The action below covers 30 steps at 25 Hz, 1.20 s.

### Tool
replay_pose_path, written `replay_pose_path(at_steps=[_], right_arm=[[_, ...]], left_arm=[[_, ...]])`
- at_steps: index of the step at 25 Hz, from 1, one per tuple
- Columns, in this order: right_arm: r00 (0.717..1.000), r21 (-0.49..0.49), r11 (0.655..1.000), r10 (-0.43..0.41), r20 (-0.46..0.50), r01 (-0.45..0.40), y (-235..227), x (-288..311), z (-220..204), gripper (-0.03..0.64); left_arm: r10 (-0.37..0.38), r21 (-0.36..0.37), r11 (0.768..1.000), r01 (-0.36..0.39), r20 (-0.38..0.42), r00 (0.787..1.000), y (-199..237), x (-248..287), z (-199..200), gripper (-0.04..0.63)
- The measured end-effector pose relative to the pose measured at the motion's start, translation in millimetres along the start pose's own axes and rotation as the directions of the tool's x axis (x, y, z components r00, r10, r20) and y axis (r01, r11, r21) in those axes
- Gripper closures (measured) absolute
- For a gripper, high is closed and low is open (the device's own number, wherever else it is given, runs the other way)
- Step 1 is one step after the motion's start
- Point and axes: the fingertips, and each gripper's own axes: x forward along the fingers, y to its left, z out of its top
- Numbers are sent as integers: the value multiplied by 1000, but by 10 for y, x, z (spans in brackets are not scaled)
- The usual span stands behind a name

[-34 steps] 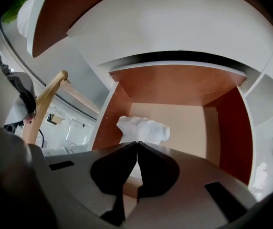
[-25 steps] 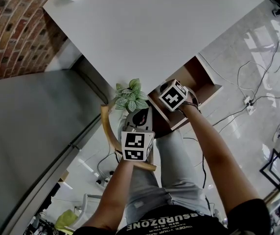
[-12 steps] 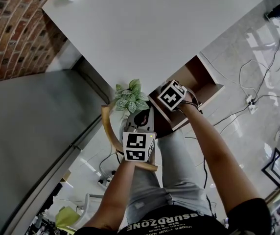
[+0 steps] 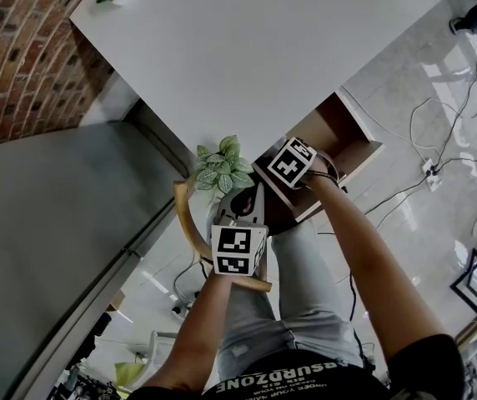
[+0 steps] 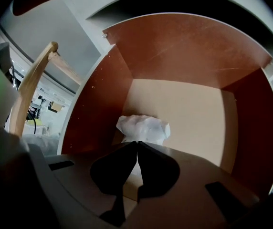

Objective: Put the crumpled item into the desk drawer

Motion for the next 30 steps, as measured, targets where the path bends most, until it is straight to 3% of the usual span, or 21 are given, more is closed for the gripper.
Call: replay_pose_path(at_steps=[11,26,30], right_arm=[[1000,49,998,-28,1,28,-15,119,-26,614],[998,43,997,-70,0,70,8,101,-23,606],[998,38,998,-54,-11,54,95,20,-21,511]], left_arm=[[-9,11,1000,9,-14,1000,-17,-15,-37,591],[-40,27,999,41,-23,999,-26,-107,-42,591],[-62,34,997,63,-30,998,-30,-142,-32,591]])
